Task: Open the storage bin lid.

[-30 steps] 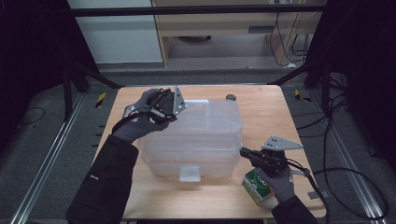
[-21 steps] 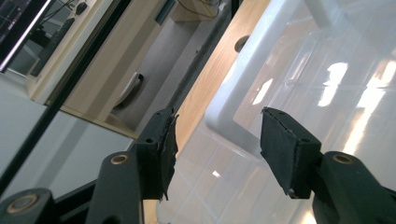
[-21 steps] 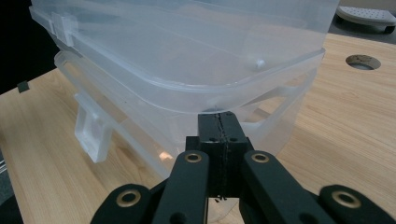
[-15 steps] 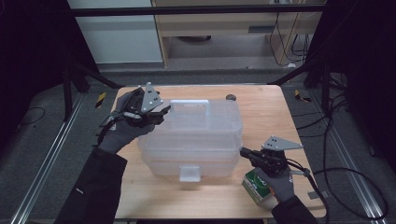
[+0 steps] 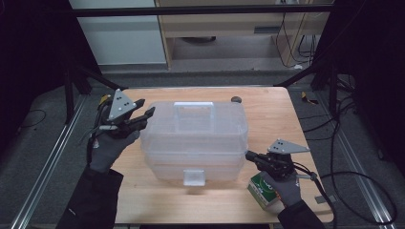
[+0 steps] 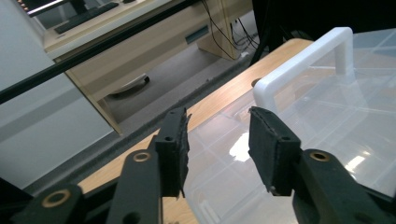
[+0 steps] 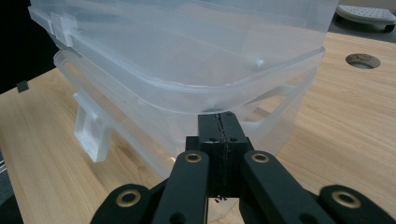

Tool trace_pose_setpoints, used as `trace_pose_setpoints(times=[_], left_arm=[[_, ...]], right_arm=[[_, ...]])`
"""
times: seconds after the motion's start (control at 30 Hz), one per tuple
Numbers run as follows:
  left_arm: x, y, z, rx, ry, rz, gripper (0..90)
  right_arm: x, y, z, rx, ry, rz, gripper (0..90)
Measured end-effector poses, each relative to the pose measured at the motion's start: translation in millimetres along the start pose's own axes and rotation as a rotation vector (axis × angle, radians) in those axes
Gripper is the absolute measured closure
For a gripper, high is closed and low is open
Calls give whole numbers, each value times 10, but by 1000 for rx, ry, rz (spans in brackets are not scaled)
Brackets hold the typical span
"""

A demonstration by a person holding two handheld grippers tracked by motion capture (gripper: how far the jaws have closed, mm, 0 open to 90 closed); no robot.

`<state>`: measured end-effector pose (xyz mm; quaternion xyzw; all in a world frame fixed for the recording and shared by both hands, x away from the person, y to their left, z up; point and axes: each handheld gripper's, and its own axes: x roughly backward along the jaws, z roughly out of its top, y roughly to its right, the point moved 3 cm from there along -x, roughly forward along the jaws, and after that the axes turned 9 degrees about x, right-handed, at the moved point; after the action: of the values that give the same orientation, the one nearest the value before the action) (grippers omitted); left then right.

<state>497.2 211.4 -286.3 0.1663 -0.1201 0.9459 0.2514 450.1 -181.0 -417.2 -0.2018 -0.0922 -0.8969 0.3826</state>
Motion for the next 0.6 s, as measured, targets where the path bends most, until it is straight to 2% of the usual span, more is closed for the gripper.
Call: trace_pose_setpoints(times=[0.13,0.17,0.2,0.3,0.37,0.43,0.47,0.53,0.57,0.6], left_arm=[[97,-68,-141,56,19,22,658],[97,-68,-141,56,19,22,676],[143,-106,-210,71,35,45,692],[199,-157,-305,93,63,69,744],[241,-177,-391,128,62,78,788],[277,-208,-481,135,59,108,823],[277,-208,-481,135,59,108,842],[343,-274,-629,169,56,126,877],[343,-274,-629,169,56,126,888],[373,-317,-729,199,50,125,894]], right_arm=[[1,2,1,0,-1,2,900],[1,2,1,0,-1,2,900],[1,1,0,-1,-2,2,900],[1,1,0,-1,-3,2,900],[2,1,0,-2,-4,3,900],[0,1,-1,-1,-5,3,900],[2,2,0,-1,-5,3,900],[1,1,-2,1,-7,3,900],[1,1,-2,1,-7,3,900],[-3,0,-2,0,-7,3,900]])
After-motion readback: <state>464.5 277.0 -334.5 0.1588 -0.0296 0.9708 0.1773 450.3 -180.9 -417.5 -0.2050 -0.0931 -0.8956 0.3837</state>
